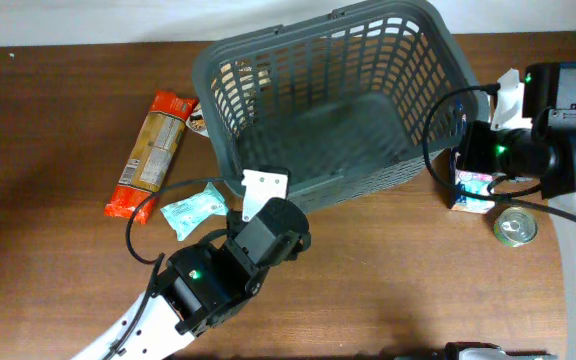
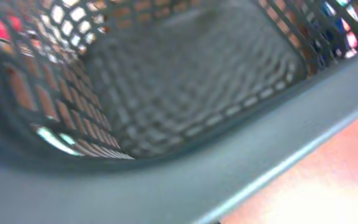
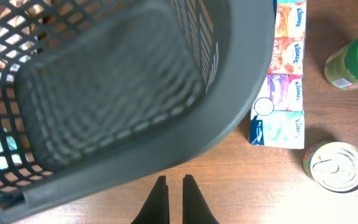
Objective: Pack container
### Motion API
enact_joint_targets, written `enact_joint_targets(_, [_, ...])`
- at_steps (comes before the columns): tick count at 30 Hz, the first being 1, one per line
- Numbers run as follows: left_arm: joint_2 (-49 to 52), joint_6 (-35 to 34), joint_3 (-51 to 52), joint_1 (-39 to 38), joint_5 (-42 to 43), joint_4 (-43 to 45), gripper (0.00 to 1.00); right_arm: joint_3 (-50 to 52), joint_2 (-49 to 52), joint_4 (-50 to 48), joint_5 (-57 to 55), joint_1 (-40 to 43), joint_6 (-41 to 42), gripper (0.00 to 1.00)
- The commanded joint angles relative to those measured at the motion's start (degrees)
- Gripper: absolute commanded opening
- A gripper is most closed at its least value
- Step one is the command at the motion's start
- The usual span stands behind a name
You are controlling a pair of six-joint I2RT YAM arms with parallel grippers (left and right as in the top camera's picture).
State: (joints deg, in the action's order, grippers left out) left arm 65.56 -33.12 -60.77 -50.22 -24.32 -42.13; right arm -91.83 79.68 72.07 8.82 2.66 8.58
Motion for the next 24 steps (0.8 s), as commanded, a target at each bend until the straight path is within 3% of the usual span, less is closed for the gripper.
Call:
enact_joint_targets(1, [0.13,-0.68,0.15,2.99,-5.55,2.58,0.02,-1.22,0.11,0.31,-0.66,-0.46,-0.83,0.04])
enact_joint_targets(11, [2.80,3.69,0.15,10.97,-1.33,9.03,0.02,-1.25,-0.31,-1.14,2.95,-4.11,-0.61,0.04])
enact_joint_targets(18, [2.99,4.13,0.13,11.28,-0.52,9.16,0.02,-1.25,-1.25,-12.17,-4.31,-7.32,1.49,0.04])
enact_joint_targets(24, [2.99,4.11,0.13,11.28,-0.55,9.20,0.02,-1.25,5.35,-13.46,-5.01,-7.50,1.55,0.04])
